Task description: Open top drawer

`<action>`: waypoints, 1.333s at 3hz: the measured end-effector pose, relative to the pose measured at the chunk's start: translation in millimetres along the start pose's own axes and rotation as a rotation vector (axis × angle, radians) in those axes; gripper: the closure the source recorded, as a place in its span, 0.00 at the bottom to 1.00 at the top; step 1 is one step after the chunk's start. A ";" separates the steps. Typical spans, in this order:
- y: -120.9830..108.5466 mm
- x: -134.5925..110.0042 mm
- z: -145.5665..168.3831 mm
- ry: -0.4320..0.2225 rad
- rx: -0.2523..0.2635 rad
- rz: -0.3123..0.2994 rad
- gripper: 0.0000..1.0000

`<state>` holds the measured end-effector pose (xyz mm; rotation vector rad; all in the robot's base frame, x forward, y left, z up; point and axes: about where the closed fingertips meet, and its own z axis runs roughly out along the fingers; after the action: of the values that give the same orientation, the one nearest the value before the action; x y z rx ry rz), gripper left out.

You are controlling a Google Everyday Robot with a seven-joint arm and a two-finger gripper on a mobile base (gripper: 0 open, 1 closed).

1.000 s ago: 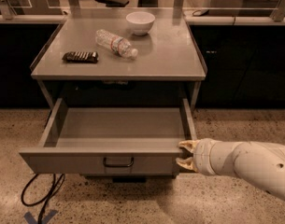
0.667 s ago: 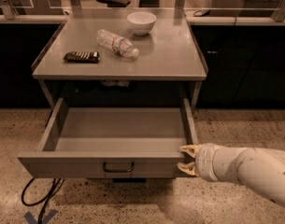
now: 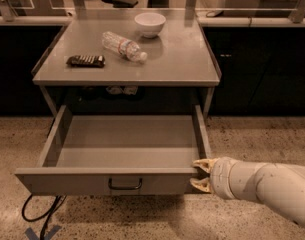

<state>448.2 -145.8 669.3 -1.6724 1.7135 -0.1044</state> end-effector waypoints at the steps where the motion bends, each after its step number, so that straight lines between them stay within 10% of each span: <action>1: 0.1 -1.1 -1.8 0.000 0.000 0.000 1.00; 4: 18.6 -0.4 -14.6 0.007 -0.004 0.010 1.00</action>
Offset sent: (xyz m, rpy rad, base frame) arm -0.1369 -0.0420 -0.0076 -0.0035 0.0461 -0.0704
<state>424.8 -148.8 670.3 -1.6684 1.7280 -0.1021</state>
